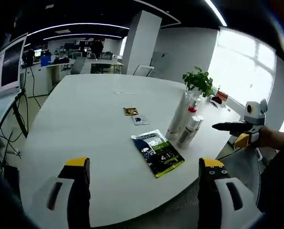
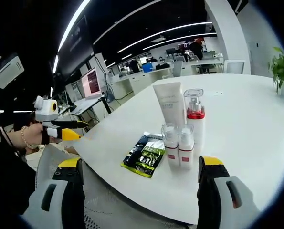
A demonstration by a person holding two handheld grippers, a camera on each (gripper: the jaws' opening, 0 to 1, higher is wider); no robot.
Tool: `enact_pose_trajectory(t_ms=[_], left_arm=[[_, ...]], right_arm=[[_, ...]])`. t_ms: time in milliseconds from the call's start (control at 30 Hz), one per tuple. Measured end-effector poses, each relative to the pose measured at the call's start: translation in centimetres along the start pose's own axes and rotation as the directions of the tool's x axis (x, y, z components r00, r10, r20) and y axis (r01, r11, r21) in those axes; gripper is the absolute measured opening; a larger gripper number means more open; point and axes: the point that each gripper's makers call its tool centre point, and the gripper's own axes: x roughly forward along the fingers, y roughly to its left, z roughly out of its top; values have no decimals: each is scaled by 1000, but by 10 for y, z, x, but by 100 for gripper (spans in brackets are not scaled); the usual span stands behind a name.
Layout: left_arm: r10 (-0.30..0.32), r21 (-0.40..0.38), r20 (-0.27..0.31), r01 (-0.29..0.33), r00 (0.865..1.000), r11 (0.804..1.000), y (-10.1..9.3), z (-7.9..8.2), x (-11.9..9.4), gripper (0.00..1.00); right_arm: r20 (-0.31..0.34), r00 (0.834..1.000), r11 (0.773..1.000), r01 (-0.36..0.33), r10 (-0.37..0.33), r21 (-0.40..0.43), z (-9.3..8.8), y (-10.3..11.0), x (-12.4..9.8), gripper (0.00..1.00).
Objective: Arrange the skincare products in the storage area until every visible bottle or jar stands upright without overlapping.
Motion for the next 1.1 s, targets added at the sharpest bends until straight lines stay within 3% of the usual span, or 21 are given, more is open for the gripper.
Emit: enact_pose_trajectory(t_ms=[467,1100], left_arm=[[-7,9,36,7,999,1000,5,0,-16,99],[-5,-2,-28,5,1000,1000,5,-6,-4,99]], right_arm=[[-17,1000,1000,-2,1,-7,-3,1,2,100],[-16,1000,1000,9,-9,4,-4,-2,1,100]])
